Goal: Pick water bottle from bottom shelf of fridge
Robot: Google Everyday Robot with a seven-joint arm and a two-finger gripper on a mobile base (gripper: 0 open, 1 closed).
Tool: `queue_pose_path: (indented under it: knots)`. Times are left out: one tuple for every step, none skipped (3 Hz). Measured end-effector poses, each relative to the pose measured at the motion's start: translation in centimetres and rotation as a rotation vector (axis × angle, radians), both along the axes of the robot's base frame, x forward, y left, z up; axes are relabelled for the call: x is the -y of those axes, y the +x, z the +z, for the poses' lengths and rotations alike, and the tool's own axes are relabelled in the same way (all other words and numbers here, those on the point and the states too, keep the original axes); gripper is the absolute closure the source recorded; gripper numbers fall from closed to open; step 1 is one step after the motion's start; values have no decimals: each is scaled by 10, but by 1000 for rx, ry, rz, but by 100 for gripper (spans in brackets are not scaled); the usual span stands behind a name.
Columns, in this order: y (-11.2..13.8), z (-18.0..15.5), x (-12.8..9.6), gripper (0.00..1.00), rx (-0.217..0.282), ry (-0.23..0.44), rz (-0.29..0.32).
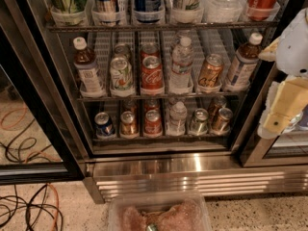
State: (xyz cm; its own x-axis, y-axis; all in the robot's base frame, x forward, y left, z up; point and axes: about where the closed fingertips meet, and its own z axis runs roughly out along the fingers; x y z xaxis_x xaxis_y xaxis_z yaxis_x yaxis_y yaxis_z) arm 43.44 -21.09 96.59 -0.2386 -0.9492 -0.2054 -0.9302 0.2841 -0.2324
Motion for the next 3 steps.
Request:
queue_pose_path:
  knots:
    - [-5, -27, -10, 0, -31, -13, -29]
    - [-6, -59, -14, 0, -77, -19, -51]
    - [-9, -89, -17, 0, -163, -25, -75]
